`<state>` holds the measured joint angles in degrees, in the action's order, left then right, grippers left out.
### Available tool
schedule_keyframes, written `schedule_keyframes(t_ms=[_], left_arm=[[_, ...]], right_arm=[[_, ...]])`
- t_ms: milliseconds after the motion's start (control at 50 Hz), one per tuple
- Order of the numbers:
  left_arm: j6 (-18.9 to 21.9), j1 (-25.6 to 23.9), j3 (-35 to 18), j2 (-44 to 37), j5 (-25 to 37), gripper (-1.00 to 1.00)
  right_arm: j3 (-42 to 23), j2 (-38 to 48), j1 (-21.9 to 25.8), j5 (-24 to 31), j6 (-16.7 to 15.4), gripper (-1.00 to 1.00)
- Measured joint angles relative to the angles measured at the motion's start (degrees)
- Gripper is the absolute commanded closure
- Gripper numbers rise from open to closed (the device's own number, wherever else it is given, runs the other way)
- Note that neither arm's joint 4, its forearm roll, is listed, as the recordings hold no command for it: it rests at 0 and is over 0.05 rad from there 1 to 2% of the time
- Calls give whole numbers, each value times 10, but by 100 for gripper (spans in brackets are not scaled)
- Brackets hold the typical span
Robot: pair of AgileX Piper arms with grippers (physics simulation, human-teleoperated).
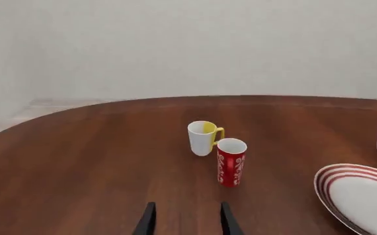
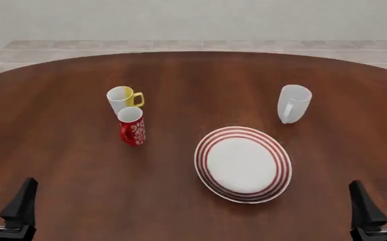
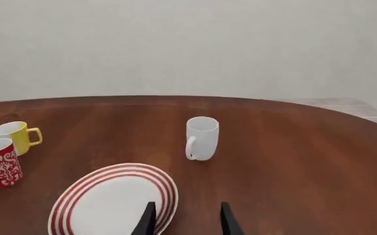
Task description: Pick up the red mug and put it on the plate
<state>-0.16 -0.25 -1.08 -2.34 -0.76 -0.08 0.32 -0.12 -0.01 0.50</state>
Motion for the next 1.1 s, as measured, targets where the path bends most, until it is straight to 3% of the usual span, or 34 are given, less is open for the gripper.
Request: schedule_keyframes(t_ms=[420,840,1100], left_arm=[[18,11,-8,20,-16,-100],[43,-5,-153,3,58,-100],[62,-40,-217,-96,22,-100]], right_arm=[[-1,1,-3,3,-6,-100],[0,5,-4,1,-8,-100],[0,2,-6,3,-8,-100]])
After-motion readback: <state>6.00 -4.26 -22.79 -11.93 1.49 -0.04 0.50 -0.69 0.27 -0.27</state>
